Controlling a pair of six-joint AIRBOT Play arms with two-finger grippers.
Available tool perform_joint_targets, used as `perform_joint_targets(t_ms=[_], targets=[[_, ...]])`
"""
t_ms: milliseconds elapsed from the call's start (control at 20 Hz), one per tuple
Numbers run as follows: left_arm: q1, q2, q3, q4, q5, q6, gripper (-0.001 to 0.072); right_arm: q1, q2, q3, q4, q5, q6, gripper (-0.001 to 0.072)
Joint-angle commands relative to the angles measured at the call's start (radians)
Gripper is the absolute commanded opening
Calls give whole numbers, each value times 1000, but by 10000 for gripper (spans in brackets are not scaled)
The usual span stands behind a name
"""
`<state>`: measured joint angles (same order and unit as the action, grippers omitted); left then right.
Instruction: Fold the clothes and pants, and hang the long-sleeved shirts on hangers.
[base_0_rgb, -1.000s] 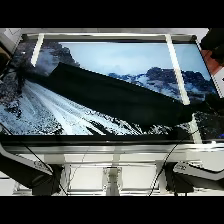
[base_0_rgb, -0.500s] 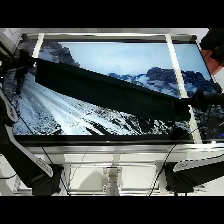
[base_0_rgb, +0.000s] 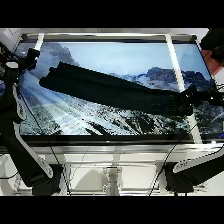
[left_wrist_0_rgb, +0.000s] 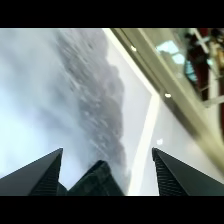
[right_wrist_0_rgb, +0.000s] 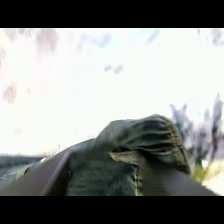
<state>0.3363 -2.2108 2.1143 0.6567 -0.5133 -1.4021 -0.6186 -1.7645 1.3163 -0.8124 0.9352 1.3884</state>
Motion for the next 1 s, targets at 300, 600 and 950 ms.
perform_joint_targets(t_ms=[300,600,950], targets=[[35,30,-1,388,-369,56,576,15,-2,221,-8,60,37,518],[21,33,-17,527,-499,56,577,64,-2,280,-24,192,35,518],[5,32,-26,615,-633,53,577,167,-2,280,-59,185,35,518]])
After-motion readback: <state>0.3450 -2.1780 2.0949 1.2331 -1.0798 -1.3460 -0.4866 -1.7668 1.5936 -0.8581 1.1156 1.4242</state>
